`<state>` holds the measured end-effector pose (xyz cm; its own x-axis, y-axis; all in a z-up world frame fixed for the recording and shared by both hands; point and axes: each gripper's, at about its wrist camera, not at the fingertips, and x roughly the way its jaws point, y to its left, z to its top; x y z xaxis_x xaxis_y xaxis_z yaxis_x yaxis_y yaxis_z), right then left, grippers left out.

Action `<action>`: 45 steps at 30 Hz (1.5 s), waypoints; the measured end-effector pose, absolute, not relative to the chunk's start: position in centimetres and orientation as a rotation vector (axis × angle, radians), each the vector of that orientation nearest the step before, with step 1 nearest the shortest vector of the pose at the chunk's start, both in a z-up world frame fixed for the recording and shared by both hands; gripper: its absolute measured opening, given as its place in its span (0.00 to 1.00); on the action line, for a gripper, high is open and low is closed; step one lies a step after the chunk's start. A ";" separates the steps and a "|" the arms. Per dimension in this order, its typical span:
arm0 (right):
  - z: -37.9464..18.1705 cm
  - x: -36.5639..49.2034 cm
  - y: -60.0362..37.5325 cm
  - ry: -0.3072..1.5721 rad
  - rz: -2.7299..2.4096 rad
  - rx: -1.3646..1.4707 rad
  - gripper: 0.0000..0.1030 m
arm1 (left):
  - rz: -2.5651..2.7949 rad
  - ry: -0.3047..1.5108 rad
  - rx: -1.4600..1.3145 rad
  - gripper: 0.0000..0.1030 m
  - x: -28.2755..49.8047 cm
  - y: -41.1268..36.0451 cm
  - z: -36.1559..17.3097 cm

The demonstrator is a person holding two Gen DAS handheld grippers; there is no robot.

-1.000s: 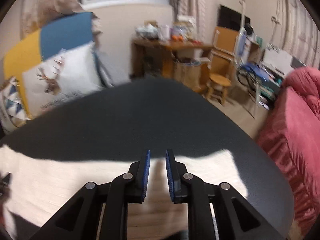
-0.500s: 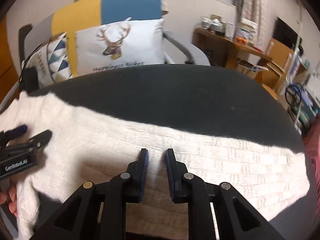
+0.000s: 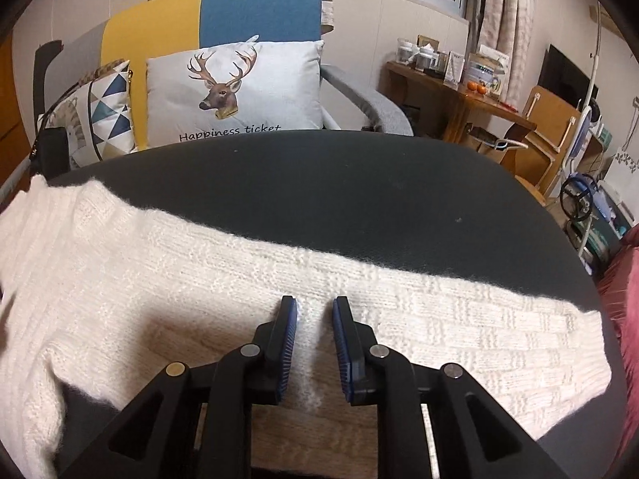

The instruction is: Fold clothes

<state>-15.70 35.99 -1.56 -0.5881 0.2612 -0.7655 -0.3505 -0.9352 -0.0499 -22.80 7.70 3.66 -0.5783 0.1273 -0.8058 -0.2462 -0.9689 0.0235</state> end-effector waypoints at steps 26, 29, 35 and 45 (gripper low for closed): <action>-1.4 -16.8 27.9 0.266 2.832 -1.407 0.00 | 2.320 0.385 -1.156 0.95 -13.5 14.7 1.4; -0.5 -16.4 28.3 0.386 2.820 -1.431 0.04 | 2.318 0.371 -1.157 0.95 -13.3 14.7 1.3; 1.6 -13.7 23.5 0.338 2.938 -1.448 0.10 | 2.350 0.290 -1.157 0.95 -13.2 13.4 1.8; -0.8 -13.6 23.6 0.280 2.845 -1.456 0.04 | 2.624 0.119 -1.159 0.95 -12.7 0.6 3.7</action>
